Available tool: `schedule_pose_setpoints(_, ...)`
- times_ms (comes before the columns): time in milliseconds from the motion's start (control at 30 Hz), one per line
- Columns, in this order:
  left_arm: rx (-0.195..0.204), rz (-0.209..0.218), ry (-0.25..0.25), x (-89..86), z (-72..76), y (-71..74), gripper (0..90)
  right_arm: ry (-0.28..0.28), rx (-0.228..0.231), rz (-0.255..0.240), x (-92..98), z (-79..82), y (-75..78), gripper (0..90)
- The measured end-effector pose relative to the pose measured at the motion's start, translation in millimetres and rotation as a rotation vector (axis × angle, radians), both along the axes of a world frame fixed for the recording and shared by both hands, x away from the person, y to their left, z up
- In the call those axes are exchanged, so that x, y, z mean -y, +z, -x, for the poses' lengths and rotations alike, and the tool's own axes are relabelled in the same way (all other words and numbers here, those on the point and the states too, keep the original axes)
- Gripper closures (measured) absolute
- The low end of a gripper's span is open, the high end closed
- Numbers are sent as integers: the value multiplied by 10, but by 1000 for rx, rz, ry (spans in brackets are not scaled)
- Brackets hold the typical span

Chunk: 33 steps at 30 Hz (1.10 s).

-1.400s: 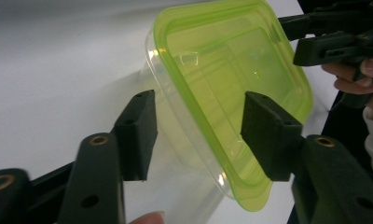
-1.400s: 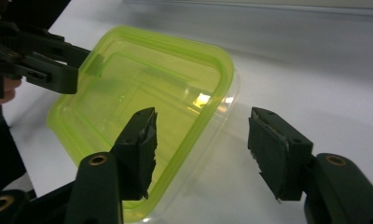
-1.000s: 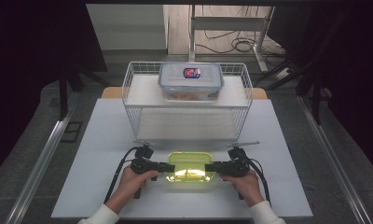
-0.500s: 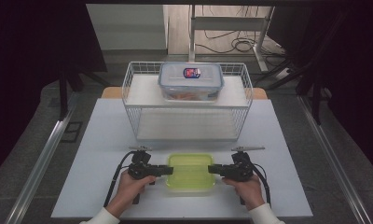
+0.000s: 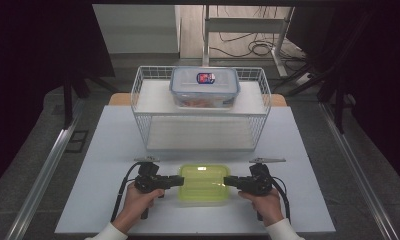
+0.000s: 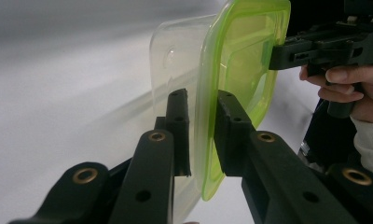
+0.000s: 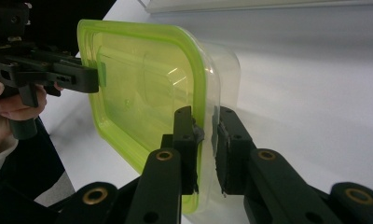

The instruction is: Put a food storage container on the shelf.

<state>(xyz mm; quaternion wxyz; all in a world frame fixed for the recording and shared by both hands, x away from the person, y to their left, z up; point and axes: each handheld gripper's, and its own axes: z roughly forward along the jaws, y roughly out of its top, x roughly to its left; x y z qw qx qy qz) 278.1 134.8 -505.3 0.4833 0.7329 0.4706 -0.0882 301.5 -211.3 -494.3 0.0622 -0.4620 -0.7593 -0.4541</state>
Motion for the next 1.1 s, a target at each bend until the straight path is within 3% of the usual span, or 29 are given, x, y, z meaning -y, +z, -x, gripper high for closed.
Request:
schedule_pose_setpoints(300,28,9,-2,-12,49,80,773,4,60,-7,-4,49,117,790)
schedule_pose_setpoints(733,122,7,-16,-39,110,308,772,29,165,6,-19,113,351,790)
schedule_pose_setpoints(1100,161,11,-21,-49,46,513,773,30,224,16,-31,82,593,790)
